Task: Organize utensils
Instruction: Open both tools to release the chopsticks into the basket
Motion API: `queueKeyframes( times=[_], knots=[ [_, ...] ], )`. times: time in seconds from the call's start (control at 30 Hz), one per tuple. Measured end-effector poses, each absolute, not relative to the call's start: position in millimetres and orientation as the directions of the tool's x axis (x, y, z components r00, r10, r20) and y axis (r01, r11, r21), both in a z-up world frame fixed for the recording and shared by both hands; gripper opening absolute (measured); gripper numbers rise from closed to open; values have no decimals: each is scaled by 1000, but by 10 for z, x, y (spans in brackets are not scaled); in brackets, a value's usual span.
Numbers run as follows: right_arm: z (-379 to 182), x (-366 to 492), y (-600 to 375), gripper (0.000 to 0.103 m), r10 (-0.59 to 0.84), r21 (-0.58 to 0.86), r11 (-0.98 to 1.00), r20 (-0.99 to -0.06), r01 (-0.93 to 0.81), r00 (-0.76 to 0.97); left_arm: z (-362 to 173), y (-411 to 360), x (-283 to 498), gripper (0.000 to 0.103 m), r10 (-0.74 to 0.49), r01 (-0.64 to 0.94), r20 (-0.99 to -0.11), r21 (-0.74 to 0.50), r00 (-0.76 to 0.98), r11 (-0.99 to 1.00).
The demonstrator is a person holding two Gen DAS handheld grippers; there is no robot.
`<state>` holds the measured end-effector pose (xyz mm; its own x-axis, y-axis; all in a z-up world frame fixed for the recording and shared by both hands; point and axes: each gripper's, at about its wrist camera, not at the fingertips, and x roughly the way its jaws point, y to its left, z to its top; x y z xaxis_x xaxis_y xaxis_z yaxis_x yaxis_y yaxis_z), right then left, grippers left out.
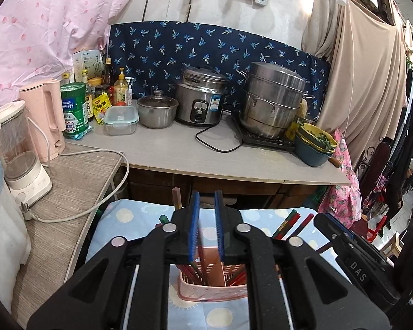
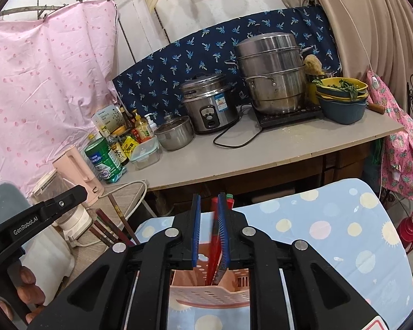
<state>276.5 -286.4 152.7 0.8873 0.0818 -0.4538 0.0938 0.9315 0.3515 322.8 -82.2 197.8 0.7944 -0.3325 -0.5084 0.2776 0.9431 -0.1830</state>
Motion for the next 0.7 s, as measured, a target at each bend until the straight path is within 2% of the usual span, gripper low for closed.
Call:
queueKeyframes(
  times=[0.17, 0.37, 0.53, 0.6, 0.7],
  knots=[
    [1540, 2665, -2890, 20, 76, 348, 932, -450, 97, 890, 1979, -796, 3169, 28, -315, 264, -507, -173, 802, 949],
    [1562, 2453, -2875, 26, 74, 337, 937, -446, 90, 892, 1979, -786, 2993, 37, -279, 251, -508, -124, 815, 960],
    [1554, 2220, -2784, 40, 51, 295, 951, -453, 96, 890, 1923, -788, 2792, 41, -242, 238, -532, -77, 812, 968],
    [1532, 2117, -2747, 51, 41, 280, 955, -459, 101, 888, 1895, -781, 2704, 44, -230, 234, -538, -63, 811, 970],
    [1504, 1997, -2697, 54, 40, 267, 959, -472, 100, 881, 1845, -762, 2568, 51, -203, 217, -551, -40, 809, 975]
  ],
)
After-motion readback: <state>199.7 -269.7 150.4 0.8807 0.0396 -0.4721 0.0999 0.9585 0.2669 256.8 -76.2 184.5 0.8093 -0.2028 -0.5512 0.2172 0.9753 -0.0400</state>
